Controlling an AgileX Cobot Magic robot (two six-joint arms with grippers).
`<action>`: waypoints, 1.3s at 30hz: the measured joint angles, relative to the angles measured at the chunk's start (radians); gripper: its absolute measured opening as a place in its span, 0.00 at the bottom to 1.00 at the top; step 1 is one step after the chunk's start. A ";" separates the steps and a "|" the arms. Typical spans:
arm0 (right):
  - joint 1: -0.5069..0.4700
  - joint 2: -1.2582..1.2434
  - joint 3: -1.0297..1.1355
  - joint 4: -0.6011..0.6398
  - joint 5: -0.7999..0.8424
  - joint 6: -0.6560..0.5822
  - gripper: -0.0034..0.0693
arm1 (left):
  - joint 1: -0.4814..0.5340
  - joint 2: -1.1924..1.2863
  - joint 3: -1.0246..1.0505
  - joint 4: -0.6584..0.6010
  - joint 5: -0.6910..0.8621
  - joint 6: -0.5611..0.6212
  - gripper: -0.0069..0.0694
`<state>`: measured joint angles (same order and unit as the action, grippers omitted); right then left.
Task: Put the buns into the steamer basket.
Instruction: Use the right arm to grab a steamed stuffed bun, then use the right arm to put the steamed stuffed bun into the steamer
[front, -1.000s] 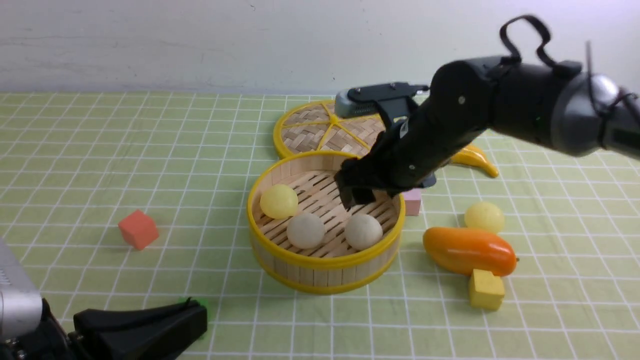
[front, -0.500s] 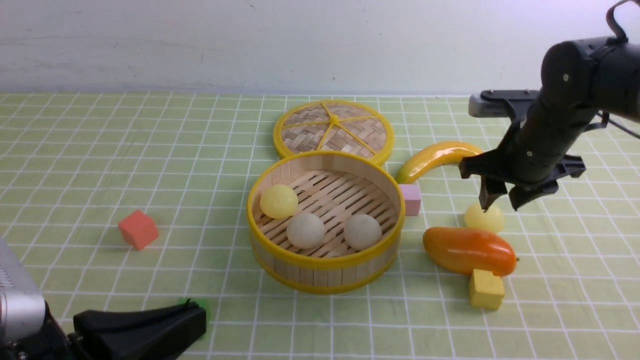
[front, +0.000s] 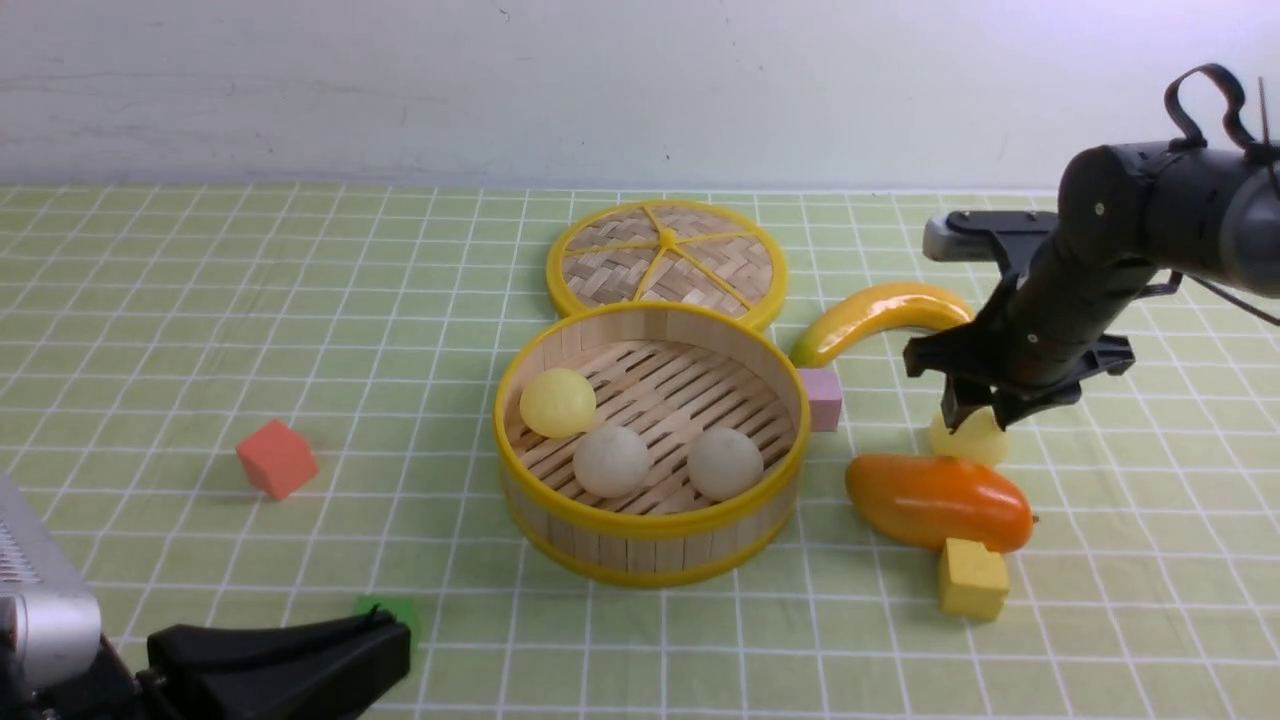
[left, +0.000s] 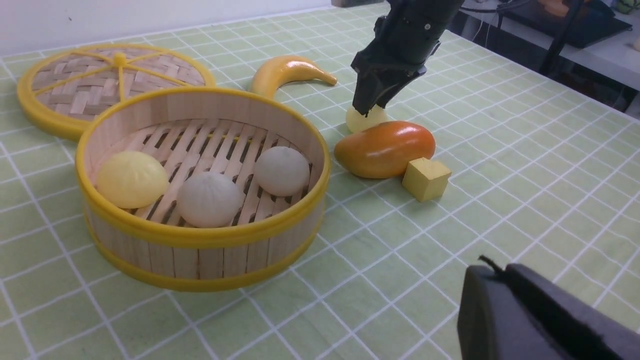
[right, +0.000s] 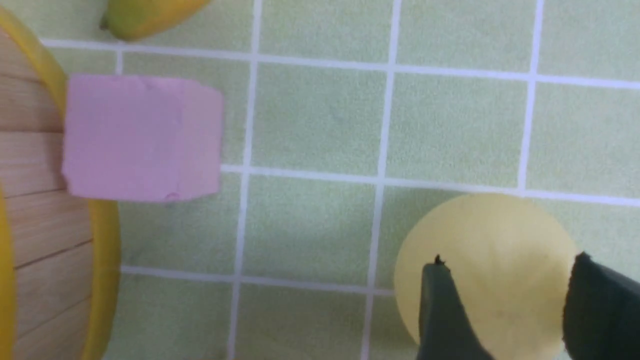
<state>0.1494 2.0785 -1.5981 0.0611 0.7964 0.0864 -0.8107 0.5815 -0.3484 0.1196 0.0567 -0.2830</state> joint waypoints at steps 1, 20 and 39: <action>0.000 0.009 0.000 0.000 -0.005 0.000 0.50 | 0.000 0.000 0.000 0.000 0.000 0.000 0.12; 0.050 -0.120 -0.001 0.098 -0.023 -0.148 0.06 | 0.000 0.000 0.000 0.021 0.018 0.000 0.12; 0.270 0.083 -0.069 0.481 -0.394 -0.393 0.51 | 0.000 0.000 0.000 0.039 0.067 -0.003 0.14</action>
<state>0.4194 2.1616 -1.6669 0.5418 0.4027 -0.3062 -0.8107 0.5815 -0.3484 0.1585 0.1240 -0.2861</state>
